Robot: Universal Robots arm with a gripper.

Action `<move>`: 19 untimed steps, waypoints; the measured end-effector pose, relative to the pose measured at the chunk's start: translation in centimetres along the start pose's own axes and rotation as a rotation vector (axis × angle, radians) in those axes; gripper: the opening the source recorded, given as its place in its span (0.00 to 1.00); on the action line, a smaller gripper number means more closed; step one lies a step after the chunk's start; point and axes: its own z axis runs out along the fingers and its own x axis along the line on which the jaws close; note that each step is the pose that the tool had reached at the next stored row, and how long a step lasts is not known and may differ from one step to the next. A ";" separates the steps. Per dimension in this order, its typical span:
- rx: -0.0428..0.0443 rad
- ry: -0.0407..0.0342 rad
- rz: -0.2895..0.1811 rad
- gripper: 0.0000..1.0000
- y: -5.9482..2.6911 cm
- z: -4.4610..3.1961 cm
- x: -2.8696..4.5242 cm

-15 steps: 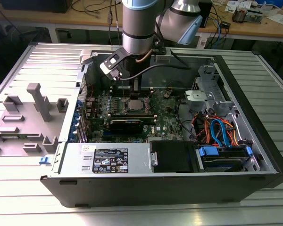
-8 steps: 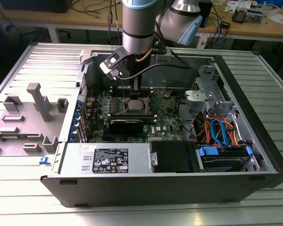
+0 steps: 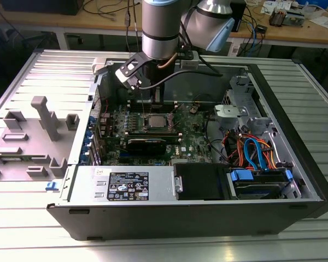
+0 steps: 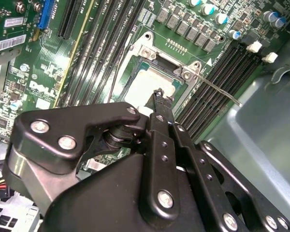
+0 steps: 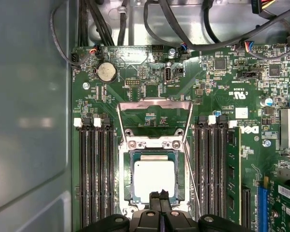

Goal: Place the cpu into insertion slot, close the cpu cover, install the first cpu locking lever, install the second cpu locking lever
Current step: 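Close the cpu cover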

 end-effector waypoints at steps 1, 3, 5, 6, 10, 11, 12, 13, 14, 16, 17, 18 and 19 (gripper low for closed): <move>0.0000 0.0000 0.000 0.11 0.00 -0.09 0.00; 0.0000 0.0000 0.000 0.11 0.00 -0.31 0.00; -0.0002 0.0002 0.000 0.11 0.00 -0.36 0.01; -0.0002 0.0001 0.000 0.11 0.00 -0.37 0.01; 0.0001 -0.0003 0.000 0.11 -0.01 -0.54 0.00; 0.0000 -0.0002 0.000 0.11 -0.01 -0.58 0.00; -0.0001 0.0000 0.000 0.11 0.00 -0.58 0.01; -0.0001 0.0000 0.000 0.11 0.00 -0.58 0.01; 0.0000 -0.0001 0.000 0.11 0.00 -0.59 0.01; 0.0000 -0.0002 0.000 0.11 0.00 -0.59 0.00; 0.0001 -0.0002 0.000 0.11 0.02 -0.59 0.00; 0.0001 -0.0003 0.000 0.11 0.07 -0.60 0.00; 0.0001 -0.0002 0.000 0.11 0.17 -0.60 0.00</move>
